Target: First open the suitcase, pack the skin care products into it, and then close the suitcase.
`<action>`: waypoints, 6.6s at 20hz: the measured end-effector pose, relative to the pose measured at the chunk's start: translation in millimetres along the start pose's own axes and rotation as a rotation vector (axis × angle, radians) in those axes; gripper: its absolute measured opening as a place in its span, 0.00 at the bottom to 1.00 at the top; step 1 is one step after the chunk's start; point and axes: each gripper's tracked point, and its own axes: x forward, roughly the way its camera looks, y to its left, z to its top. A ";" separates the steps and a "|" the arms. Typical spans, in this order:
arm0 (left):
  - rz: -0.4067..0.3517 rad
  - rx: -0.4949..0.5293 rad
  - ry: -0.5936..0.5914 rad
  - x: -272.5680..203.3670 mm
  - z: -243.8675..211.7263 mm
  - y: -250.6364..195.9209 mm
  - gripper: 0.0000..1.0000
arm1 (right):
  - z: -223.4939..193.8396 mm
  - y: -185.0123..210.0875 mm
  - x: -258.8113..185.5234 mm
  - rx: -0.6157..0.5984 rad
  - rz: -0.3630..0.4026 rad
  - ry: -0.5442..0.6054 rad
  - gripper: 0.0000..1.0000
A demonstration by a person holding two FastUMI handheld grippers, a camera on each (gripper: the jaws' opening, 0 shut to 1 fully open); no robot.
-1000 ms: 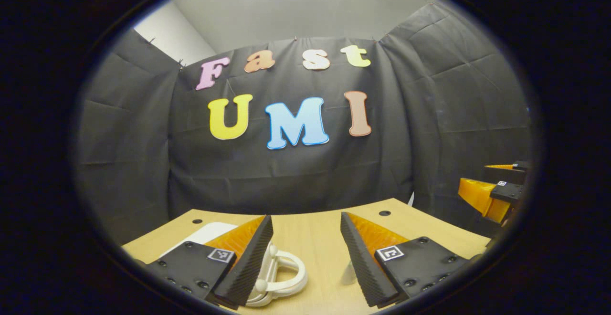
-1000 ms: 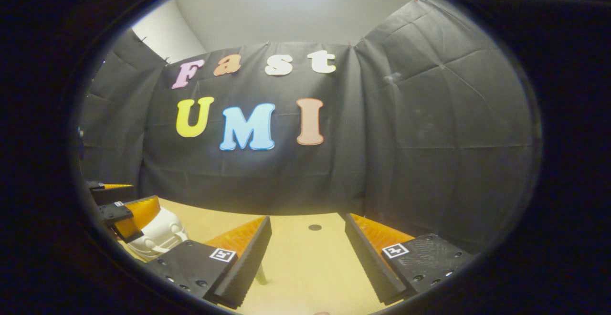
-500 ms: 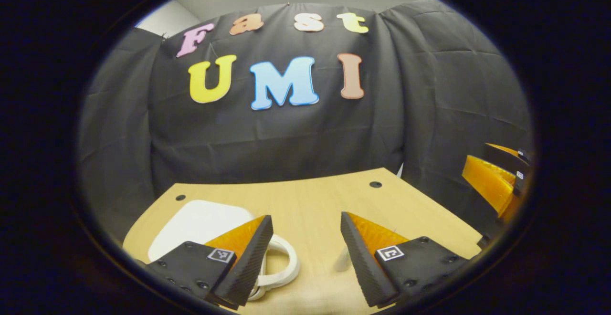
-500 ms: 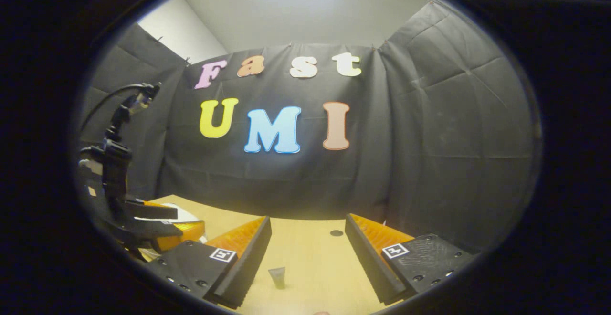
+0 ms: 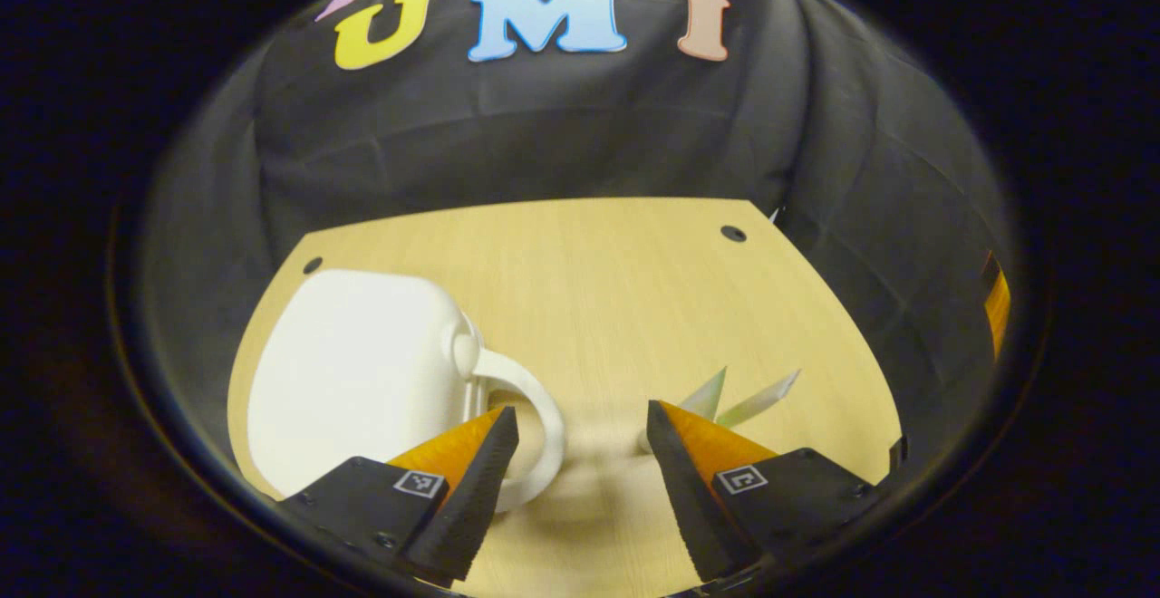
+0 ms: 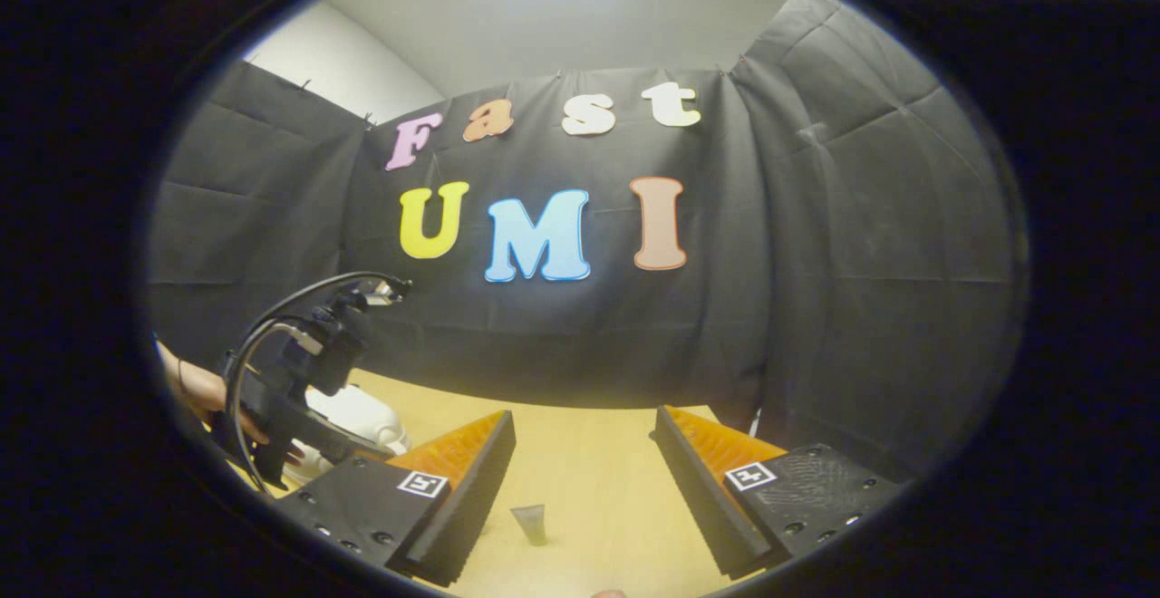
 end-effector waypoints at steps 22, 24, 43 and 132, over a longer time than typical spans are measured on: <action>-0.133 -0.019 0.371 48.7 -28.2 23.4 0.19 | -19.8 26.9 20.0 -0.012 -0.092 0.088 0.94; -0.176 -0.051 0.358 35.3 -16.5 22.5 0.16 | -17.2 33.2 21.0 -0.016 -0.098 0.086 0.94; 0.027 0.004 0.147 -178.9 144.5 287.8 0.16 | 1.5 131.1 28.1 -0.099 -0.090 0.060 0.95; -0.228 0.072 -0.226 125.8 -16.2 -71.4 0.46 | -89.5 34.4 39.3 -0.025 -0.024 0.242 0.96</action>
